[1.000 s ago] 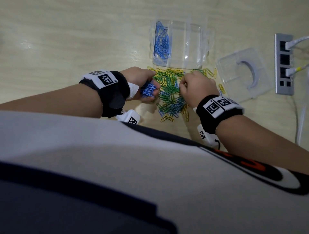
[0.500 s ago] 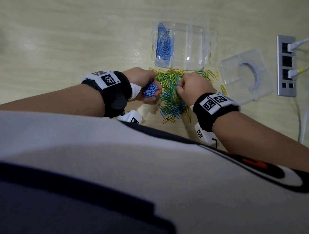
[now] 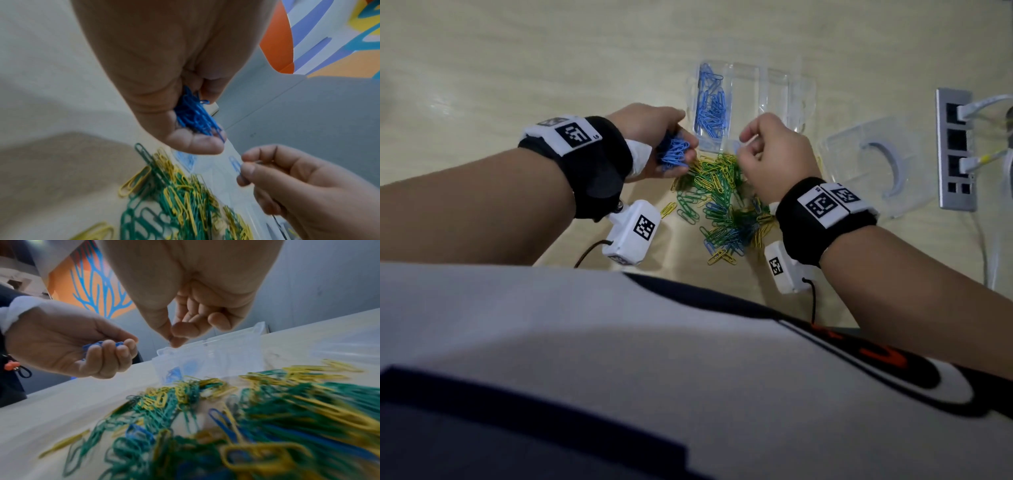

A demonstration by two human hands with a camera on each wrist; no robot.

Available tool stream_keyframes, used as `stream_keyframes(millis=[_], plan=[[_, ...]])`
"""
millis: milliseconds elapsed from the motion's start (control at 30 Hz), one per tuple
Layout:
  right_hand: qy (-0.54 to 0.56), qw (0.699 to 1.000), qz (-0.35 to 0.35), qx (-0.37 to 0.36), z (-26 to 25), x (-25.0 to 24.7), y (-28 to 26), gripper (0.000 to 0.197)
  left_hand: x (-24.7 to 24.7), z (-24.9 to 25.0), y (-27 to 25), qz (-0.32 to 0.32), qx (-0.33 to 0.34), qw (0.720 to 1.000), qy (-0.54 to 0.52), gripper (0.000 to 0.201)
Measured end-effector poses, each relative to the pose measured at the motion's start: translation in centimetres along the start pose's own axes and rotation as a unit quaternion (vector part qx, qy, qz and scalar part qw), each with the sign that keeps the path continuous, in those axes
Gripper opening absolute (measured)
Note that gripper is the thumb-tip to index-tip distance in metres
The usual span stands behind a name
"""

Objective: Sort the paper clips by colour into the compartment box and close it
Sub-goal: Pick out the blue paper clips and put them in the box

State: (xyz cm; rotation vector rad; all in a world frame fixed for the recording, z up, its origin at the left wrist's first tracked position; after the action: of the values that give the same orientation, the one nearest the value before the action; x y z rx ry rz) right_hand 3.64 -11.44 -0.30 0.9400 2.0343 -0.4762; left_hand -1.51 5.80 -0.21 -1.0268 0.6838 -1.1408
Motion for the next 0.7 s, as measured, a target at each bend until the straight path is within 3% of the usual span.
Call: stream_keyframes(millis=[133, 333, 700], plan=[[0.033, 0.999, 0.026, -0.011, -1.6, 0.3, 2.3, 0.018, -0.6, 0.8, 0.0, 0.012, 0.012, 1.0, -0.023, 0.044], [-0.069, 0.992, -0.101, -0.031, -0.7, 1.3, 1.9, 0.036, -0.8, 1.2, 0.4, 0.019, 0.008, 0.999, -0.039, 0.044], [-0.079, 0.988, -0.129, -0.039, -0.2, 1.7, -0.6, 0.043, 1.0, 2.8, 0.4, 0.008, 0.027, 0.993, -0.115, 0.045]])
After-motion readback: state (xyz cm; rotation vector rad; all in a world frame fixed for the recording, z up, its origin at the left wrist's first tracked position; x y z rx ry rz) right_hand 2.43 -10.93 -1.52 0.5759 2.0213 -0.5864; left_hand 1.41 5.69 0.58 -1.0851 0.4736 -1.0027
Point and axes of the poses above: each hand's wrist, its own y-axis towards the middle knuckle, its own x-axis out of the palm, z = x × y, the point moved 1 cm from there along y, towards the middle knuckle, and after that the axes turned 14 degrees about -x, right-handed, at the moved point
